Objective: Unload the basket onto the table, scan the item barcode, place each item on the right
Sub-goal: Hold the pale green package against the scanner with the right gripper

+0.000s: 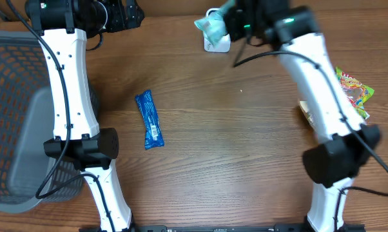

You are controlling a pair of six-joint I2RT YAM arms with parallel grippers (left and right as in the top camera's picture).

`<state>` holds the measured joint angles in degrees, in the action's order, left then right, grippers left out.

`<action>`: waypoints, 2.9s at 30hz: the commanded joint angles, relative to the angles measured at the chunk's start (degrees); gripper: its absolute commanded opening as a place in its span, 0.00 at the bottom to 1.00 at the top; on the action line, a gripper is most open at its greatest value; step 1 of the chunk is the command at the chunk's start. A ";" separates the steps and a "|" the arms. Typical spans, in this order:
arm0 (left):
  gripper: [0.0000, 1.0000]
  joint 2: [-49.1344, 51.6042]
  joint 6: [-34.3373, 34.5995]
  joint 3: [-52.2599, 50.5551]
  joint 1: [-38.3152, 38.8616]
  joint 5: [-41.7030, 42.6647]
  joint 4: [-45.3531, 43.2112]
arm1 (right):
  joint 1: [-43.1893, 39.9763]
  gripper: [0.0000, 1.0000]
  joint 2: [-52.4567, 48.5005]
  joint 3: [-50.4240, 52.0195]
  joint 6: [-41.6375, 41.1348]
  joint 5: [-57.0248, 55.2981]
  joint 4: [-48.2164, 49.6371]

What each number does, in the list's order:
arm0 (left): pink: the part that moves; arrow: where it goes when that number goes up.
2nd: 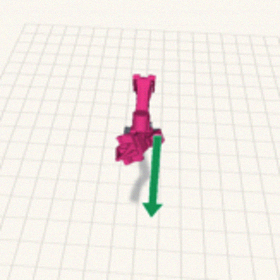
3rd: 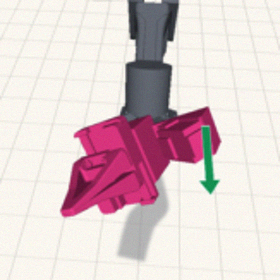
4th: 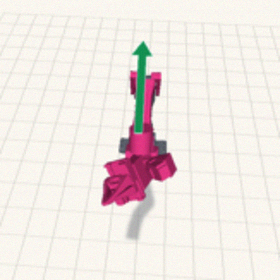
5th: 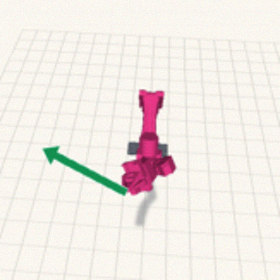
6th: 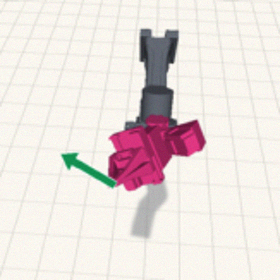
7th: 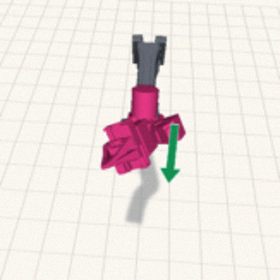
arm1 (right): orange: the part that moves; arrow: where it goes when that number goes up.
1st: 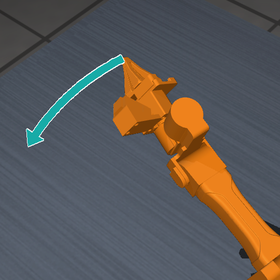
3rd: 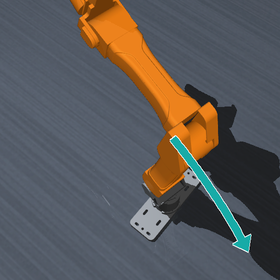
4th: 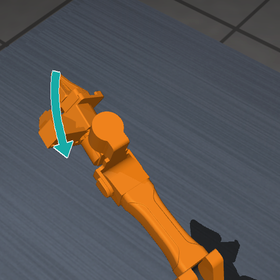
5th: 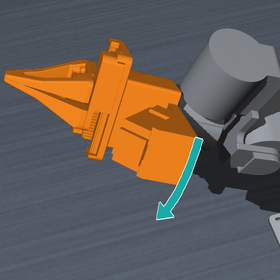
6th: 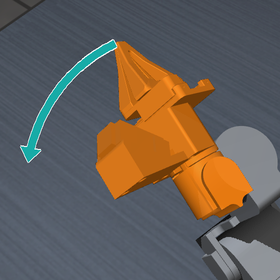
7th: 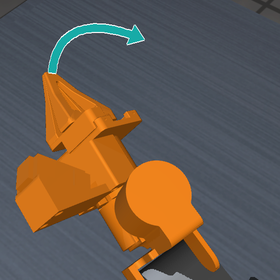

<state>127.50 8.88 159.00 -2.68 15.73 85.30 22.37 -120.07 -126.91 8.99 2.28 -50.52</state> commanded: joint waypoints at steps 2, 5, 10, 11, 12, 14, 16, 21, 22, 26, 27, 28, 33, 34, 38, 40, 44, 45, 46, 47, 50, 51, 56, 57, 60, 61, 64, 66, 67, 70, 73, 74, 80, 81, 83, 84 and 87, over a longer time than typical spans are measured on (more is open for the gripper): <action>1.00 -0.87 0.35 0.81 0.07 0.37 -0.22 | 3.39 0.04 -6.51 -0.76 13.88 -29.75 11.80; 0.99 -0.87 0.35 0.81 0.07 0.37 -0.22 | 3.50 0.04 -10.16 -0.76 23.30 -33.22 20.74; 1.00 -0.87 0.35 0.81 0.09 0.37 -0.20 | 2.73 0.04 -16.04 -0.74 39.01 -37.79 35.17; 1.00 -0.87 0.33 0.81 0.07 0.37 -0.20 | 2.75 0.04 -16.48 -0.74 39.98 -37.79 36.11; 1.00 -0.87 0.33 0.81 0.07 0.35 -0.20 | 2.75 0.04 -16.74 -0.74 40.79 -37.27 36.59; 1.00 -0.87 0.35 0.81 0.07 0.39 -0.22 | 2.75 0.04 -16.96 -0.74 40.79 -36.46 36.96; 1.00 -0.87 0.33 0.81 0.07 0.37 -0.20 | 2.75 0.04 -17.29 -0.74 41.03 -35.45 37.03; 1.00 -0.87 0.35 0.81 0.09 0.37 -0.20 | 2.75 0.04 -17.57 0.09 43.74 -35.04 36.98; 1.00 -0.87 0.35 0.81 0.07 0.37 -0.22 | 2.75 0.04 -17.59 0.42 46.03 -35.26 36.96; 1.00 -0.87 0.35 0.81 0.07 0.37 -0.20 | 2.78 0.04 -17.59 1.75 50.03 -35.19 37.00; 1.00 -0.87 0.35 0.81 0.07 0.37 -0.20 | 2.78 0.04 -17.59 2.01 50.03 -35.17 37.03; 1.00 -0.87 0.35 0.81 0.09 0.39 -0.22 | 2.75 0.04 -17.64 2.12 49.99 -35.12 36.96; 0.99 -0.87 0.35 0.81 0.07 0.37 -0.22 | 2.75 0.04 -18.34 2.16 50.03 -33.24 36.96; 1.00 -0.87 0.35 0.81 0.07 0.37 -0.22 | 2.75 0.04 -18.47 2.16 50.01 -32.96 36.94; 0.99 -0.87 0.35 0.81 0.07 0.37 -0.20 | 2.75 0.04 -18.64 2.47 50.03 -30.93 36.96; 1.00 -0.87 0.33 0.81 0.09 0.37 -0.20 | 2.75 0.04 -19.39 2.47 50.93 -29.79 37.11; 1.00 -0.87 0.33 0.81 0.07 0.37 -0.20 | 2.73 0.04 -21.14 2.51 52.83 -30.16 39.23; 1.00 -0.87 0.33 0.81 0.09 0.37 -0.22 | 2.73 0.04 -21.29 2.58 52.81 -30.45 40.28; 0.99 -0.87 0.33 0.81 0.09 0.37 -0.22 | 2.73 0.04 -21.29 2.58 52.81 -30.51 40.74; 1.00 -0.87 0.35 0.81 0.07 0.39 -0.22 | 2.73 0.04 -21.29 2.58 52.81 -30.69 41.66; 1.00 -0.87 0.35 0.81 0.09 0.37 -0.20 | 2.78 0.04 -21.29 2.58 52.83 -30.82 43.56; 1.00 -0.87 0.35 0.81 0.07 0.37 -0.22 | 2.75 0.04 -21.29 2.58 52.83 -31.32 44.11; 1.00 -0.87 0.35 0.81 0.07 0.37 -0.22 | 2.75 0.04 -21.29 2.58 52.83 -32.24 44.41; 1.00 -0.87 0.33 0.81 0.07 0.37 -0.22 | 2.75 0.04 -21.29 2.58 52.83 -32.46 44.54; 1.00 -0.87 0.35 0.81 0.09 0.37 -0.20 | 2.75 0.04 -21.29 2.58 52.81 -32.68 44.39; 1.00 -0.87 0.35 0.81 0.09 0.39 -0.22 | 2.75 0.04 -21.29 2.58 52.81 -32.70 44.15; 1.00 -0.87 0.35 0.81 0.07 0.39 -0.22 | 2.80 0.04 -21.29 2.58 52.78 -33.90 43.67; 1.00 -0.87 0.35 0.81 0.07 0.37 -0.22 | 3.08 0.04 -21.29 2.58 52.81 -34.67 43.06; 1.00 -0.87 0.33 0.81 0.07 0.39 -0.20 | 3.50 0.04 -21.31 2.58 52.81 -35.52 42.29; 1.00 -0.87 0.35 0.81 0.09 0.37 -0.20 | 4.42 0.04 -21.29 2.58 52.81 -36.13 40.92; 1.00 -0.87 0.35 0.81 0.07 0.39 -0.20 | 4.96 0.04 -21.29 2.58 52.83 -36.33 41.03; 1.00 -0.87 0.35 0.81 0.09 0.37 -0.20 | 5.07 0.04 -21.29 2.58 52.83 -36.41 41.05; 1.00 -0.87 0.35 0.81 0.09 0.37 -0.22 | 5.33 0.04 -21.29 2.58 52.87 -43.89 46.42; 1.00 -0.87 0.35 0.81 0.07 0.37 -0.20 | 5.33 0.04 -21.29 2.58 52.87 -44.50 46.86; 1.00 -0.87 0.33 0.81 0.07 0.37 -0.22 | 5.44 0.04 -21.29 2.58 52.81 -46.38 47.89; 1.00 -0.87 0.35 0.81 0.07 0.37 -0.20 | 5.60 0.04 -21.29 2.58 52.81 -46.66 47.84; 1.00 -0.87 0.35 0.81 0.09 0.37 -0.22 | 5.92 0.04 -21.29 2.58 52.76 -46.60 47.39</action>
<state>127.50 8.88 159.00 -2.68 15.70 85.30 27.83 -141.99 -124.11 61.80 -41.89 -3.64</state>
